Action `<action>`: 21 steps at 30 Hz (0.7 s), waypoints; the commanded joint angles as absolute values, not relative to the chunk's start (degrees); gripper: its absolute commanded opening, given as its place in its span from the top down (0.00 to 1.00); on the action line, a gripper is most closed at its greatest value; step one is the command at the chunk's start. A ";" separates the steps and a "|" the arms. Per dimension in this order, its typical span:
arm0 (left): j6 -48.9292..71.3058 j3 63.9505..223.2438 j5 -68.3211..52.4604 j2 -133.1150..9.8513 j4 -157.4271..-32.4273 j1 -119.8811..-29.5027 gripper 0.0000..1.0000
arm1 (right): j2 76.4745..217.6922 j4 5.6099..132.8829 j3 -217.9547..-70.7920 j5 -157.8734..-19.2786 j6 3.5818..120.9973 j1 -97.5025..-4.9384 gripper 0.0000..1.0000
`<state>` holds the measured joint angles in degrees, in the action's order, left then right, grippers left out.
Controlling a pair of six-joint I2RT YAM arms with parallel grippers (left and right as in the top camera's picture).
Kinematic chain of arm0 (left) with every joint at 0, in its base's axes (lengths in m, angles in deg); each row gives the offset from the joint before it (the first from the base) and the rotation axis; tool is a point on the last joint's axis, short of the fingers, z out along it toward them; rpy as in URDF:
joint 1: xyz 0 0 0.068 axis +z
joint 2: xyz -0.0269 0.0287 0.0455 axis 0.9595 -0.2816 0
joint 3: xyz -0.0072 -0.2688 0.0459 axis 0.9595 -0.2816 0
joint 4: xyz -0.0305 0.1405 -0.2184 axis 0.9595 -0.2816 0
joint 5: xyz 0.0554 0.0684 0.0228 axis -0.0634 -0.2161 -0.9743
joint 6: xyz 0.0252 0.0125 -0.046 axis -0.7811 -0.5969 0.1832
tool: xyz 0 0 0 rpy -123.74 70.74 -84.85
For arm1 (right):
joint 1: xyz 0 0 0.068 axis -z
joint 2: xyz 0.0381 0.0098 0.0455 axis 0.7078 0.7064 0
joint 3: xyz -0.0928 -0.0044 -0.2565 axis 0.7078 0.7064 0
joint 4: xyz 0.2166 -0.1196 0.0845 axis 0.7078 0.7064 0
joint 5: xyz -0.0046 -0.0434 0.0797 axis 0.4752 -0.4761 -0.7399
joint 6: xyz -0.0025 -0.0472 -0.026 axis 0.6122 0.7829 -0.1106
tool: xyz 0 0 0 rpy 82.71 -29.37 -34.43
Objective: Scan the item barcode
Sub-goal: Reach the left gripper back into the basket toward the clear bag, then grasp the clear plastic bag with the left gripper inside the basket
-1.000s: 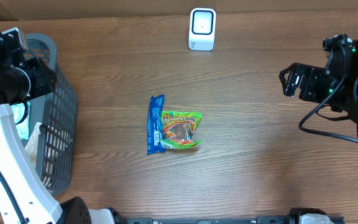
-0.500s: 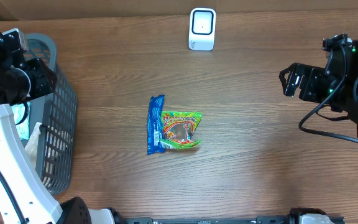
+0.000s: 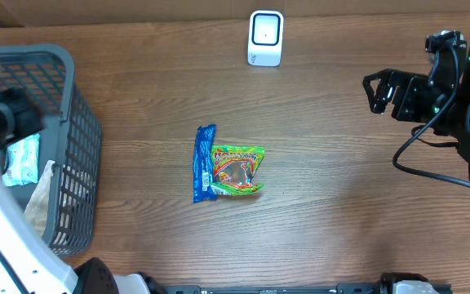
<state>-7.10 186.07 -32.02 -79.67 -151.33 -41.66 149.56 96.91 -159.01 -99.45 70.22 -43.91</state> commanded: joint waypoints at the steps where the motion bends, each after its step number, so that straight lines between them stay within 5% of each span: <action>1: -4.82 187.31 -32.52 -77.82 -152.82 -32.10 0.51 | 149.48 96.19 -160.19 -103.80 70.25 -43.49 0.00; 9: -4.67 175.99 -29.37 -77.99 -153.47 -22.20 0.50 | 150.13 96.78 -160.19 -103.76 70.29 -43.49 0.00; 14: -4.63 160.23 -31.12 -77.99 -148.60 -22.16 0.40 | 151.42 98.52 -160.19 -103.76 70.33 -43.49 0.00; 15: -4.60 155.79 -31.54 -77.99 -146.08 -22.16 0.09 | 151.97 99.11 -160.19 -103.76 70.51 -43.49 0.00; 16: -4.41 153.17 -31.51 -77.99 -144.27 -22.12 0.03 | 152.27 99.40 -160.19 -103.76 70.51 -43.49 0.00; 21: -3.84 138.96 -31.56 -77.99 -131.09 -22.20 0.00 | 153.76 100.40 -160.14 -103.76 70.53 -43.49 0.00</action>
